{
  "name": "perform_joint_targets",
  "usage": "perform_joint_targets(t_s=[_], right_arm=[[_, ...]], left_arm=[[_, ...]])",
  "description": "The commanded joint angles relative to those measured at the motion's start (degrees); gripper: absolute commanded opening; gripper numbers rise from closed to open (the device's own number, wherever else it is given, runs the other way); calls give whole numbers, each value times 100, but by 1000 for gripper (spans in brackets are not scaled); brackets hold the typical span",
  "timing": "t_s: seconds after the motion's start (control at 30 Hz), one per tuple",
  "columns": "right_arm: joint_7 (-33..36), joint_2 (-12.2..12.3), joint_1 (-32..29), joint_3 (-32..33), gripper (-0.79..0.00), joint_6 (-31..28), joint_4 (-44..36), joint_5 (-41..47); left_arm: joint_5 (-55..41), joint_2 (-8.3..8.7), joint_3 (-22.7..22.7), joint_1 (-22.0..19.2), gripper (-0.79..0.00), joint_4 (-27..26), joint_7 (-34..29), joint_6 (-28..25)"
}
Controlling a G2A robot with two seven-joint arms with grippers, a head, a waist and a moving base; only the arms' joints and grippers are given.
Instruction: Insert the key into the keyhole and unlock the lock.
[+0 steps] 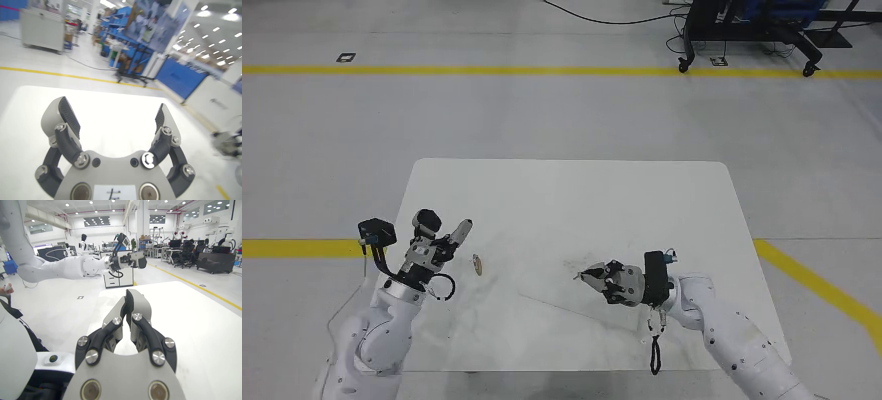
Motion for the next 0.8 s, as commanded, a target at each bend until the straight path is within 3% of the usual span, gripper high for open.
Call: perform_joint_targets(t_s=[0.0,0.13,0.33,0.43,0.63,0.77], right_arm=[[170,-48,266,-351,-785,1,104,472],[456,-94,730,-912,-785,1,167,1209],[413,-35,908,-1166,-785,1,105,1782],[235,3,869,-1150,-785,1,102,1975],[235,3,869,-1150,-785,1,102,1975],[533,-34,827,-1212,-785,99,203,2439]], left_arm=[[-1342,25,246,-238,0,-49,-871,-574],[-3575,81,807,-915,0,43,-2611,-750],[-6124,138,1198,-1768,0,914,-4659,-398],[-6342,148,1232,-2027,0,1453,-5011,-293],[-6331,148,1235,-2039,0,1502,-4999,-263],[-5349,161,1292,-1975,0,1546,-4781,-468]])
